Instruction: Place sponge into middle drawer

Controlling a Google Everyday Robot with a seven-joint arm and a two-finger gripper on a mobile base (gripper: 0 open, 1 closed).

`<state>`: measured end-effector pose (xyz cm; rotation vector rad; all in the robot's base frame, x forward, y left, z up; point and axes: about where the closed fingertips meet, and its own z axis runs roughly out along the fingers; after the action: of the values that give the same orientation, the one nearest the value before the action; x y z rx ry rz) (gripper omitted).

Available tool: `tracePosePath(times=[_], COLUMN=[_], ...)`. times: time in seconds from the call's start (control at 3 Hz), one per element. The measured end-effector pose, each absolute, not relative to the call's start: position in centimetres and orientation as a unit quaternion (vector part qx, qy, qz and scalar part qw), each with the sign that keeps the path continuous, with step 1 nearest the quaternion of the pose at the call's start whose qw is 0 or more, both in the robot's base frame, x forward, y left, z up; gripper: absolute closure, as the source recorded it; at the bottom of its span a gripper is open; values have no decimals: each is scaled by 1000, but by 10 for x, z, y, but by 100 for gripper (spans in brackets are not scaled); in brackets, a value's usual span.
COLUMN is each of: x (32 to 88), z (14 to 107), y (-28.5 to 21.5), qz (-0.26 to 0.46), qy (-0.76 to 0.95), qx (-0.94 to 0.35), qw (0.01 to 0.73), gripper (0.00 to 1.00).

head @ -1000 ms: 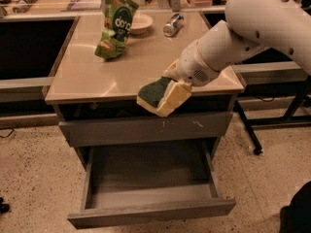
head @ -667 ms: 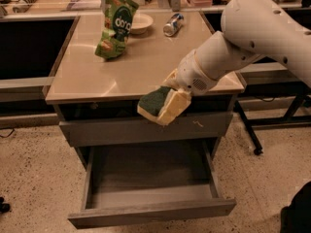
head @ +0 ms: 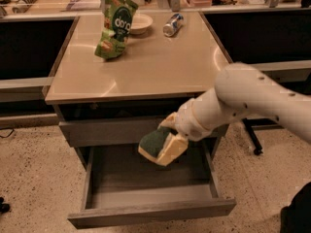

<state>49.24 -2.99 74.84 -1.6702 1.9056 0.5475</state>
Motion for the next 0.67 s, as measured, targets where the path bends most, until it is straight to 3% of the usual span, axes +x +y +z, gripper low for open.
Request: tracePosePath(times=[0.33, 0.67], x=[445, 445], z=[620, 620], y=[-32, -32], qz=[206, 206], qy=[726, 726], qx=[-627, -627], qw=[193, 193], gripper=[100, 100])
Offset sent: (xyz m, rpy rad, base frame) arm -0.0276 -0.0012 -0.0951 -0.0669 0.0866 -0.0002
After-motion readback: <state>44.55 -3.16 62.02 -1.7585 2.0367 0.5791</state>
